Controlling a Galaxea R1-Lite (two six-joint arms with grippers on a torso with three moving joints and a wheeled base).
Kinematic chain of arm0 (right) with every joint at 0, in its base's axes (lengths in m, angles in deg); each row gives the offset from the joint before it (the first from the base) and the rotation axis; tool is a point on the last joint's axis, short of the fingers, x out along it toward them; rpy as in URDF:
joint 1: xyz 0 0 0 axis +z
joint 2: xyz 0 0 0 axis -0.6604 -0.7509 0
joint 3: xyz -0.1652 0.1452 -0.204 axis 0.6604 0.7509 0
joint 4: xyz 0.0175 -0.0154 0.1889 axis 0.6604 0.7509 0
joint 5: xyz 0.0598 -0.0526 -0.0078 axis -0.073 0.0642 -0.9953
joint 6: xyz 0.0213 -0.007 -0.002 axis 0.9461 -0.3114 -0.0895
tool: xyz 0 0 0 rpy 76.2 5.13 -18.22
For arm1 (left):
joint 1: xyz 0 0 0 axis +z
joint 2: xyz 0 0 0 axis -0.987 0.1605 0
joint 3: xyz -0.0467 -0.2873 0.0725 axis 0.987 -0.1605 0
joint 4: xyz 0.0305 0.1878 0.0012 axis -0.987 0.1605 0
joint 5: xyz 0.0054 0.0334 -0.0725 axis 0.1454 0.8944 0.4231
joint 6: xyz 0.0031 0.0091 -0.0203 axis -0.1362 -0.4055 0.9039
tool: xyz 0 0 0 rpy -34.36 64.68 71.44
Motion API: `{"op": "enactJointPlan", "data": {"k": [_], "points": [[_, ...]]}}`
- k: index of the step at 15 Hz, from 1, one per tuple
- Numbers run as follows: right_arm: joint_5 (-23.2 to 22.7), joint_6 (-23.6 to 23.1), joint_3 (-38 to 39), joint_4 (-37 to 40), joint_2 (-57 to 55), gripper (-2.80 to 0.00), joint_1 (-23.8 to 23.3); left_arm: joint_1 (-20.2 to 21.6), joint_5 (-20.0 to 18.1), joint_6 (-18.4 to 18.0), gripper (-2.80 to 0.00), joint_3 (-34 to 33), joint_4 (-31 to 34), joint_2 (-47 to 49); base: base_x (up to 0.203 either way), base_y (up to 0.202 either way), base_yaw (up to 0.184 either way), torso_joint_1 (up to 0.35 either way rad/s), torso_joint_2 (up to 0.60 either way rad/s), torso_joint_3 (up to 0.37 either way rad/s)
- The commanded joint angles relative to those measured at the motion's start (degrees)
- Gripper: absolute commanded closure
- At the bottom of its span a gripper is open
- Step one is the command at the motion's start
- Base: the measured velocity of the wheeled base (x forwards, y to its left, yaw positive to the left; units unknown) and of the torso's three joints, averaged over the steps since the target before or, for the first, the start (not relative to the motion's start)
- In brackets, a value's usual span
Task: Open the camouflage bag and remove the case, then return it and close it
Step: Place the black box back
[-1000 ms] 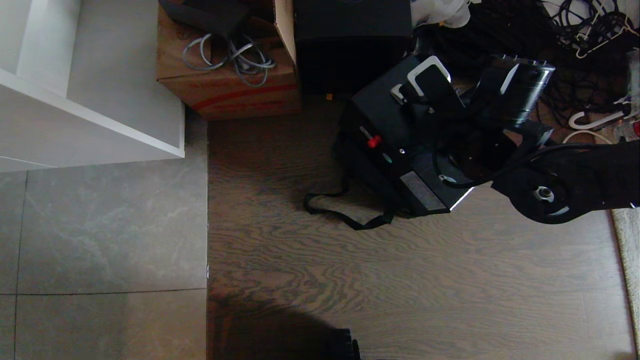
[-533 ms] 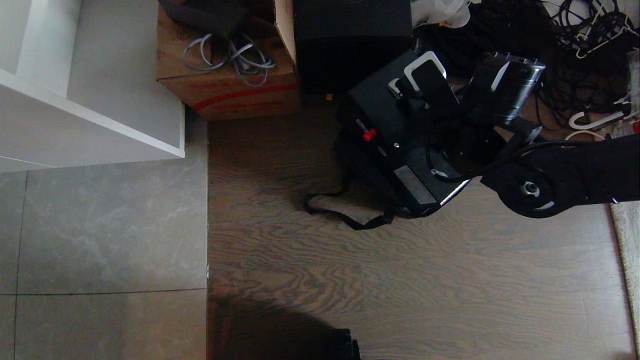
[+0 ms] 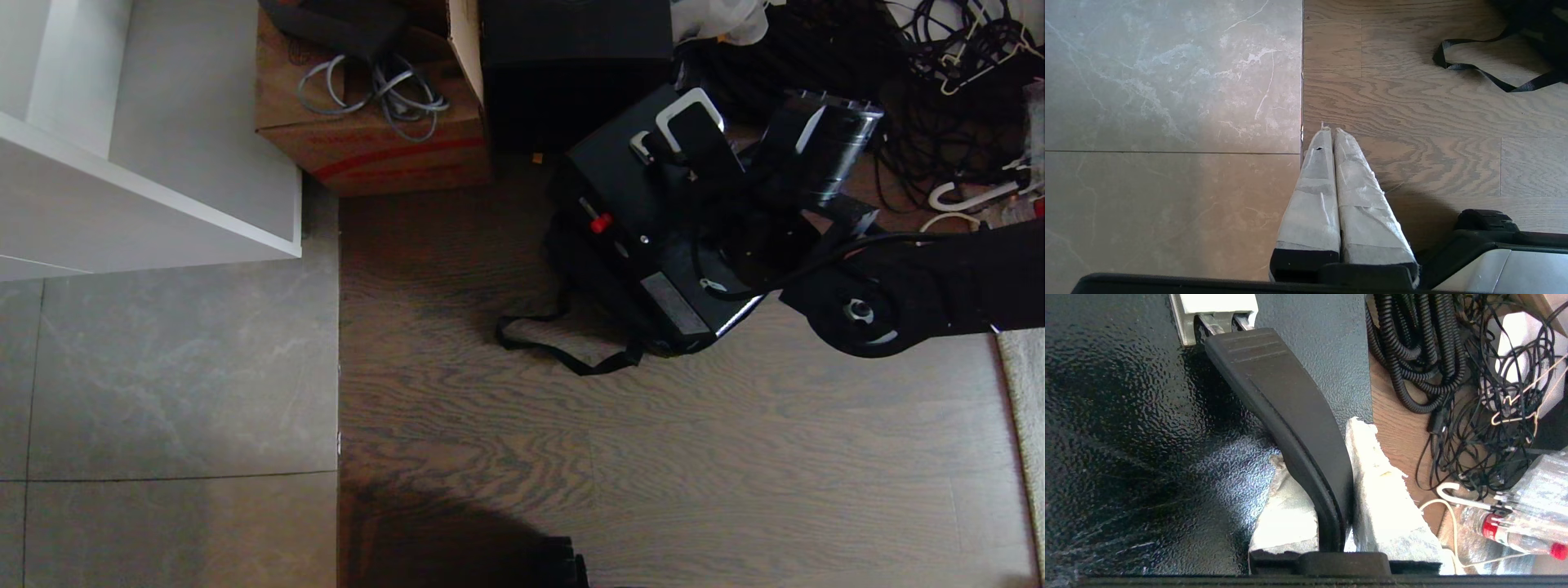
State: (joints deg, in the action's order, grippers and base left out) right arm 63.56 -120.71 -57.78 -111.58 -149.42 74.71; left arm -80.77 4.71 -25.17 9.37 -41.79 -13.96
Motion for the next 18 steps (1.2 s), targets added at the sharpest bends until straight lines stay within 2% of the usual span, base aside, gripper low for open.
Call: {"op": "enactJointPlan", "data": {"k": [1,10,18], "points": [[0.0,-0.2,1.1,-0.4,1.2,0.00,-0.1,0.0,0.0,0.0,0.00,0.0,0.0,0.0,0.000,0.000,0.000,0.000,0.00,0.000],[-0.9,0.3,9.5,-1.1,4.9,0.00,-0.9,0.0,0.1,0.0,0.00,0.0,0.0,0.0,0.000,0.000,0.000,0.000,0.00,0.000],[-0.9,0.2,7.3,0.1,5.1,0.00,-2.8,0.0,0.0,0.0,0.00,0.0,0.0,0.0,0.000,0.000,0.000,0.000,0.00,0.000]]}}
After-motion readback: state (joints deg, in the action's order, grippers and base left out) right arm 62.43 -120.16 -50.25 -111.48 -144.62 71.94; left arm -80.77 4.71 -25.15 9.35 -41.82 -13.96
